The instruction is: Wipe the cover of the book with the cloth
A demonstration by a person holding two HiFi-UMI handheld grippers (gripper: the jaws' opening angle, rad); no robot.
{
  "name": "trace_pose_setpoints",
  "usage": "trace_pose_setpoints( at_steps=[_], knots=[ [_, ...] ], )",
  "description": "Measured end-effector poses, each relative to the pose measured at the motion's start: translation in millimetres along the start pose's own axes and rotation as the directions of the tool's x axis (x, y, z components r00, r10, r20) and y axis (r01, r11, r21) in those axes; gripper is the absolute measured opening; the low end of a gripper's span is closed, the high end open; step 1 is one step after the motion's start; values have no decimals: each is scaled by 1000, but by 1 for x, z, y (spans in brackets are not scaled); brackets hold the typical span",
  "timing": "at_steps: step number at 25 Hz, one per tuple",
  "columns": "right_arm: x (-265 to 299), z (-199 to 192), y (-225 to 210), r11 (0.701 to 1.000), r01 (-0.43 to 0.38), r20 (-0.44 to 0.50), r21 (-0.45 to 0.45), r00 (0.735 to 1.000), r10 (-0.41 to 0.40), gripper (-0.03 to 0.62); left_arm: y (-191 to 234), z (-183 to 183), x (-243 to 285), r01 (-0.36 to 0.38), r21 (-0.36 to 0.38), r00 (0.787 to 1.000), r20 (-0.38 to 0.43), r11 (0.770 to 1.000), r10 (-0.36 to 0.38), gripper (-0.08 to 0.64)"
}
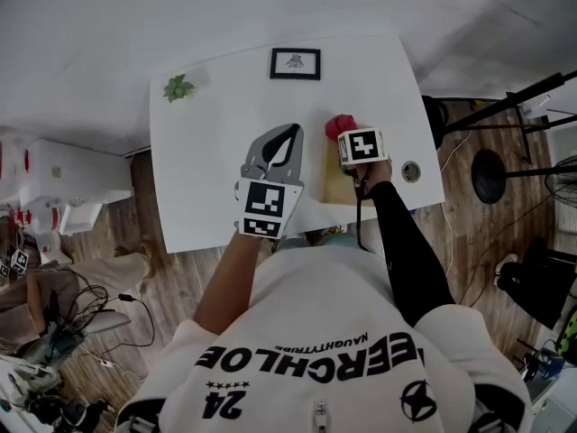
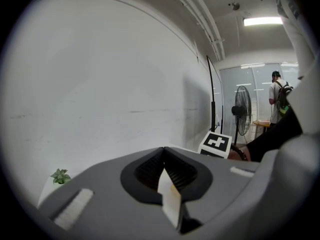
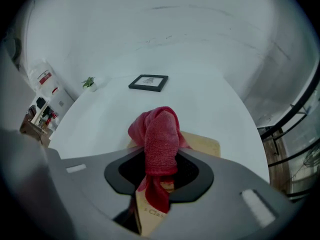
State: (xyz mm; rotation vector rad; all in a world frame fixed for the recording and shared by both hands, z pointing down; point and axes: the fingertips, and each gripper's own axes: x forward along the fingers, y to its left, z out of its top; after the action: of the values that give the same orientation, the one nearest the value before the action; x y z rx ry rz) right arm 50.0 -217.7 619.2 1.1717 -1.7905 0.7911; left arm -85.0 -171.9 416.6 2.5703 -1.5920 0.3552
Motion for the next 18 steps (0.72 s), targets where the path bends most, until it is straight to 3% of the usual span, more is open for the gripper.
trace_pose_setpoints(
  at_steps=[7, 11, 14, 18],
  knots=[
    [-18, -29, -88, 980, 99, 1, 174, 995, -100, 107, -22, 0, 11, 29, -5, 1000, 5, 1000, -29, 52],
    [-23, -38, -106, 970, 122, 2, 212, 992, -125, 107, -32, 1, 16, 44, -14, 999, 6, 999, -44, 52],
    [-31, -29, -94, 977, 121, 39, 176, 991, -129, 107, -37, 6, 16, 51, -9, 999, 18, 999, -51, 52],
    [-34, -9, -21, 989, -54, 95, 139, 995, 41, 107, -37, 4, 12, 46, -13, 999, 17, 999, -46, 52]
  ],
)
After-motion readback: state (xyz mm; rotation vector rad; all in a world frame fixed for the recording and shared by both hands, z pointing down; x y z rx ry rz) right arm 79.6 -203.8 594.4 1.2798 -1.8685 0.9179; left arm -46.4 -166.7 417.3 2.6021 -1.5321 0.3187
